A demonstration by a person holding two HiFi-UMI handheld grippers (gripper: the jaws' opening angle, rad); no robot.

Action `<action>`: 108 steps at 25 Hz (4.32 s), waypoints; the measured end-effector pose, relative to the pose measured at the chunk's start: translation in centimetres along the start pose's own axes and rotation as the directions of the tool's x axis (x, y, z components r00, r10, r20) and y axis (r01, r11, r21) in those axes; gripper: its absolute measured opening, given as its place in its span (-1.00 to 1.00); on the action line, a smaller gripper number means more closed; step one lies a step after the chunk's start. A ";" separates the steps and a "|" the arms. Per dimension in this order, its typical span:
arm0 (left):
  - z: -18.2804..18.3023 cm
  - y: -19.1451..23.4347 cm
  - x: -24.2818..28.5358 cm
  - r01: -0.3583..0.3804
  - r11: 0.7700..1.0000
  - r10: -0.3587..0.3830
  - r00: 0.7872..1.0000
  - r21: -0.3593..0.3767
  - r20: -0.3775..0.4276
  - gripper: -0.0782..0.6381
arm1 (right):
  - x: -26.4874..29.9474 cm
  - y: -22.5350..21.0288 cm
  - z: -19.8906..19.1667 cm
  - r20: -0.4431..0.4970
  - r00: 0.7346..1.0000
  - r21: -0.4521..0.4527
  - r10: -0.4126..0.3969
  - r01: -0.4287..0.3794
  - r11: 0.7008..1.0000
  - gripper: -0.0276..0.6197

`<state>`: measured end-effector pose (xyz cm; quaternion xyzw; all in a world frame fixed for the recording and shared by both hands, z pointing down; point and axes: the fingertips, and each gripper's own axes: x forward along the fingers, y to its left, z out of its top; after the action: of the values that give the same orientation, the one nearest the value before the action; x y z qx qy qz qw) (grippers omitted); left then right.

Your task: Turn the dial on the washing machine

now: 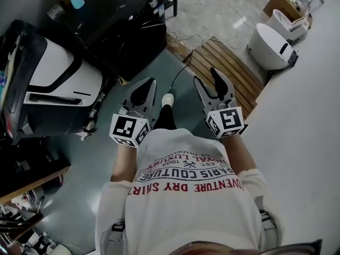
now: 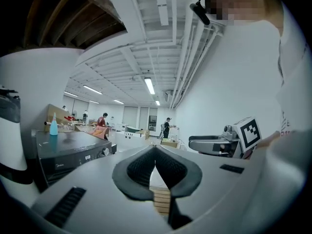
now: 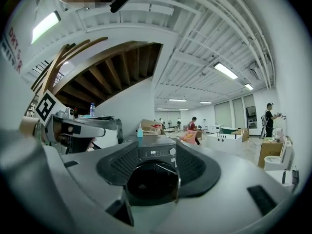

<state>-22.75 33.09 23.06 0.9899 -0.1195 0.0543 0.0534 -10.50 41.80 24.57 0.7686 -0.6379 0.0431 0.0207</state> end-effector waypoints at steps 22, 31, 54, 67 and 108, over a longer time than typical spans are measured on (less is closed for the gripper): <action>3.5 27.0 22.0 -0.051 0.998 0.050 0.999 -0.039 -0.009 -0.74 | 34.4 -8.4 0.1 -0.190 0.979 -0.044 0.074 -0.084 0.996 -0.18; 0.8 31.4 25.3 -0.255 0.965 0.252 0.966 -0.061 -0.052 -0.74 | 43.8 -10.0 -3.9 -0.314 0.897 -0.080 0.310 -0.351 0.933 -0.18; -5.9 34.5 28.3 -0.732 0.667 0.711 0.682 -0.142 -0.174 -0.74 | 58.4 -12.7 -14.8 -0.399 0.785 -0.239 0.474 -0.588 0.773 -0.17; -10.5 35.5 28.4 -0.764 0.618 0.730 0.645 -0.183 -0.226 -0.74 | 61.1 -12.7 -19.4 -0.417 0.810 -0.189 0.413 -0.521 0.832 -0.13; -10.9 34.7 28.3 -0.748 0.635 0.709 0.664 -0.192 -0.239 -0.74 | 61.3 -12.8 -20.6 -0.393 0.899 -0.466 0.195 -0.377 0.800 -0.02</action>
<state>-4.84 -5.68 40.42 0.8329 -0.5114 0.1238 0.1715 12.40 -14.08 51.08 0.6077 -0.7222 -0.0060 0.3304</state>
